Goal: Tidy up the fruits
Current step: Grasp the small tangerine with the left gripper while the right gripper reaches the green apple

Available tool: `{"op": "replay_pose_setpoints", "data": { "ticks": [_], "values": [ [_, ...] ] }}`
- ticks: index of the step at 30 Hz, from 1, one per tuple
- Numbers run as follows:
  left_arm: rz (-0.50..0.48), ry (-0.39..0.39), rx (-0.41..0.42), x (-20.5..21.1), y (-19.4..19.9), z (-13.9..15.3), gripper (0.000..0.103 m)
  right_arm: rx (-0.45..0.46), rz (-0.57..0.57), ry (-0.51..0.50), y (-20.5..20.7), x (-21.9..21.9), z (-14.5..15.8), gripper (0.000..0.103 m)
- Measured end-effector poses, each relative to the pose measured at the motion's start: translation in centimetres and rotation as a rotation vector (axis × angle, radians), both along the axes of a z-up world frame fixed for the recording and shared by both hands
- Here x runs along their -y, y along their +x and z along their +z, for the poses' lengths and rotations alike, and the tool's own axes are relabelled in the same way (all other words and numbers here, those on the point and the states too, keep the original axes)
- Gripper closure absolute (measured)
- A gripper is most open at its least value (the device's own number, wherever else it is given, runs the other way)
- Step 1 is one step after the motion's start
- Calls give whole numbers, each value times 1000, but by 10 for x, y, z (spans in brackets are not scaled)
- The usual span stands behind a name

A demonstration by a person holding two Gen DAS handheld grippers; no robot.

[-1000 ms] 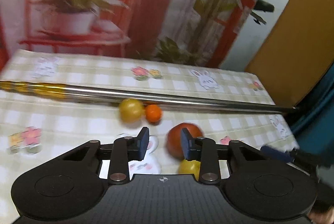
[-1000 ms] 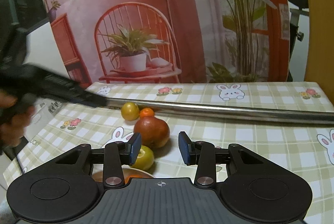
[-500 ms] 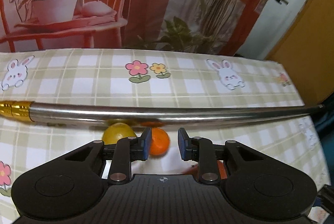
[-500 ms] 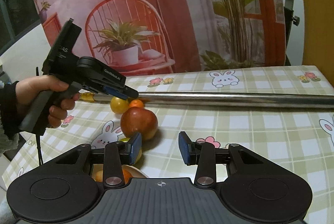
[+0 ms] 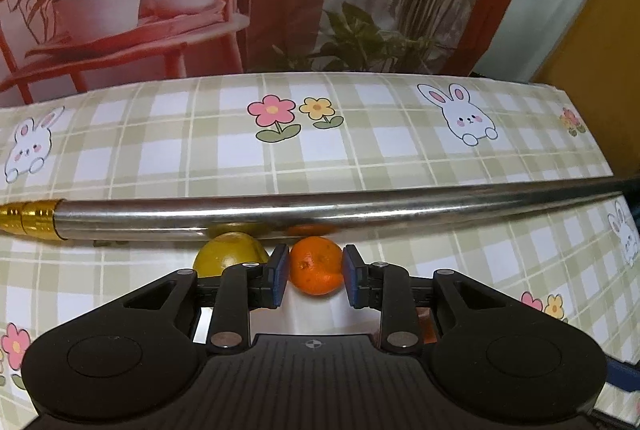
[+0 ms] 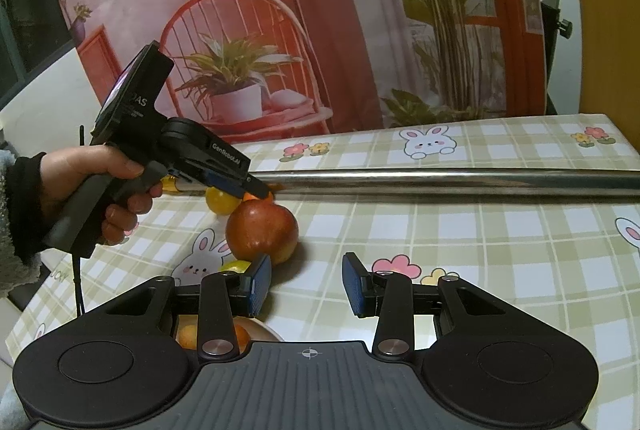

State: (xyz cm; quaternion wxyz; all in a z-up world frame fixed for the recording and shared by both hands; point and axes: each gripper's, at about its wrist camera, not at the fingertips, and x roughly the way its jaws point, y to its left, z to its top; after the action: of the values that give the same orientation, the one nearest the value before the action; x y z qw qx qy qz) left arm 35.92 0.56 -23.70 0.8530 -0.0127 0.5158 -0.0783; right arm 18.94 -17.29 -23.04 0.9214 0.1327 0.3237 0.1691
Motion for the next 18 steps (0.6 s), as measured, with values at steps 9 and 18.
{"op": "replay_pose_setpoints", "data": {
  "ticks": [9,18],
  "values": [
    [-21,18,6,12,-1,-4,60,-2,1,0,0,0,0,66],
    [18,47,-37,13,-2,-4,60,-5,-2,6,1,3,-1,66]
  ]
}}
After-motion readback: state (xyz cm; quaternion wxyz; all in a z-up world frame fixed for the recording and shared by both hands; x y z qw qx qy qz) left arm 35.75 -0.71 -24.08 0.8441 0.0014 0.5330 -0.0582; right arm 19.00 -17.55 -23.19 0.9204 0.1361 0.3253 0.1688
